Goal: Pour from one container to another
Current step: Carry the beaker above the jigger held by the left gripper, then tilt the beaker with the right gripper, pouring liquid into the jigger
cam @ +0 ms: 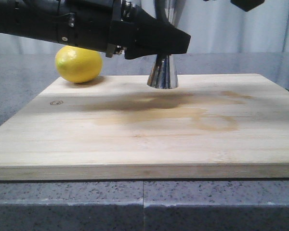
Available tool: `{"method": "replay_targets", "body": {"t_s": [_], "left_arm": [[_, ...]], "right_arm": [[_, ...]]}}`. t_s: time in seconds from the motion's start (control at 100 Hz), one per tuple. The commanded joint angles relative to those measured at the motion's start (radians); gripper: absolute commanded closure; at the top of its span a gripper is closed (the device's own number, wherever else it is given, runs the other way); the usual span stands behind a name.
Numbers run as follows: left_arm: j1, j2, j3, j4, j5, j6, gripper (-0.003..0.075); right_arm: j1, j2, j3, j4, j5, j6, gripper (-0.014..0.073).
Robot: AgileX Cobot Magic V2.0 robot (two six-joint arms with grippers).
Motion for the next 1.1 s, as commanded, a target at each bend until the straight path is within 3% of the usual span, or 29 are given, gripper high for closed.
{"method": "replay_targets", "body": {"t_s": [0.0, 0.58, 0.76, 1.09], "left_arm": [[-0.007, -0.043, -0.03, -0.073, 0.069, -0.01, 0.0606], [-0.007, -0.043, -0.03, -0.073, 0.069, -0.01, 0.0606], [-0.007, -0.043, -0.03, -0.073, 0.069, -0.01, 0.0606], [-0.007, -0.043, -0.03, -0.073, 0.069, -0.01, 0.0606]], "right_arm": [[0.0, -0.014, -0.038, -0.03, -0.063, -0.008, 0.0335], [0.0, -0.003, -0.038, -0.077, -0.075, -0.008, 0.0331], [0.0, -0.003, -0.038, -0.077, -0.075, -0.008, 0.0258], [0.0, -0.003, -0.038, -0.105, -0.075, -0.008, 0.0259]]}}
